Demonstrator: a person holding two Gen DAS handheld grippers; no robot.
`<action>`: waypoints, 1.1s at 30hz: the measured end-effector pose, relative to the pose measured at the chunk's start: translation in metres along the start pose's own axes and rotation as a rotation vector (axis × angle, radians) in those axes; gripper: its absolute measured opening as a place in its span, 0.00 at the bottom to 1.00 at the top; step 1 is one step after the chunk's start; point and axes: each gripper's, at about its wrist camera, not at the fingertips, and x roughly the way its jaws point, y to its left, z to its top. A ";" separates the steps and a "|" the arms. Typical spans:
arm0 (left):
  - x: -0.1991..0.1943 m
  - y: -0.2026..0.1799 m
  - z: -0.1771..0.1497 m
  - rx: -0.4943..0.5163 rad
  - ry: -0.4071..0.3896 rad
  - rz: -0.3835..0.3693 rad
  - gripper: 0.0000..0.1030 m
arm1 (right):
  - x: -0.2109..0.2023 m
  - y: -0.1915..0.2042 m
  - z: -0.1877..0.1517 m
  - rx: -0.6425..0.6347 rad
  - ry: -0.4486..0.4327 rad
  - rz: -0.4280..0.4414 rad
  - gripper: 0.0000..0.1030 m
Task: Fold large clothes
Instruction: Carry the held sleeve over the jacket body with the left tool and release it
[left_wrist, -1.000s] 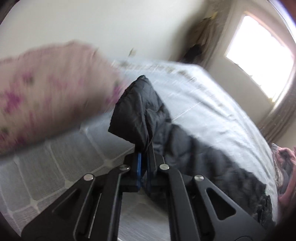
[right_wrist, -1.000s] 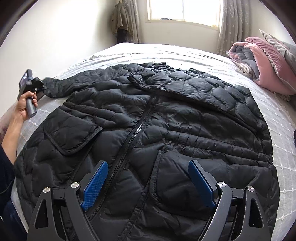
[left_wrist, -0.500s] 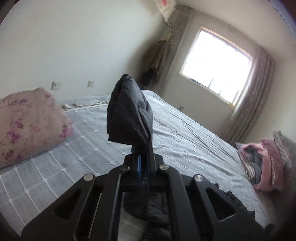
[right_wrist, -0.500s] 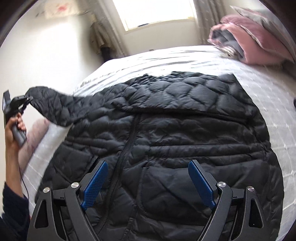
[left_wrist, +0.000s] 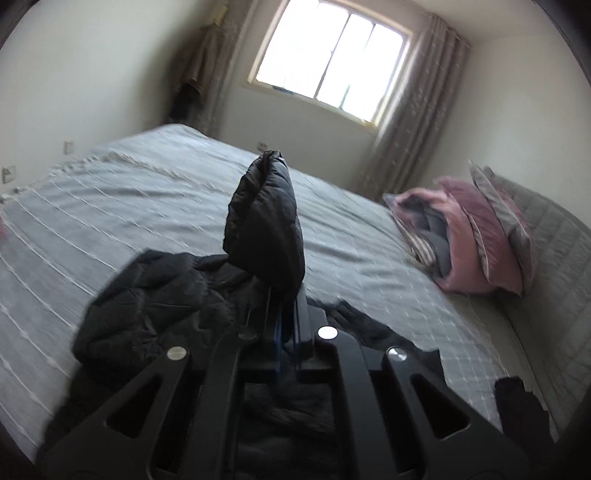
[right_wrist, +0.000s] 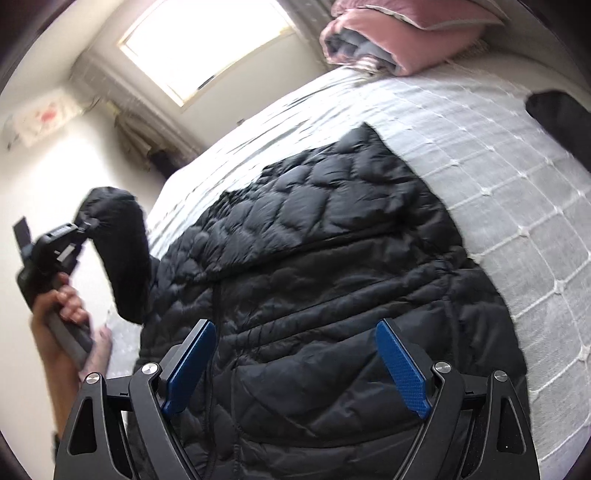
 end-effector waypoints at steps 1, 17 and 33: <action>0.011 -0.013 -0.010 0.010 0.023 -0.006 0.05 | -0.004 -0.008 0.004 0.027 -0.009 0.009 0.87; 0.093 -0.070 -0.106 0.160 0.324 -0.023 0.33 | -0.012 -0.036 0.017 0.183 0.016 0.096 0.87; 0.080 -0.092 -0.138 0.207 0.460 -0.125 0.64 | -0.003 -0.042 0.017 0.180 0.053 0.051 0.87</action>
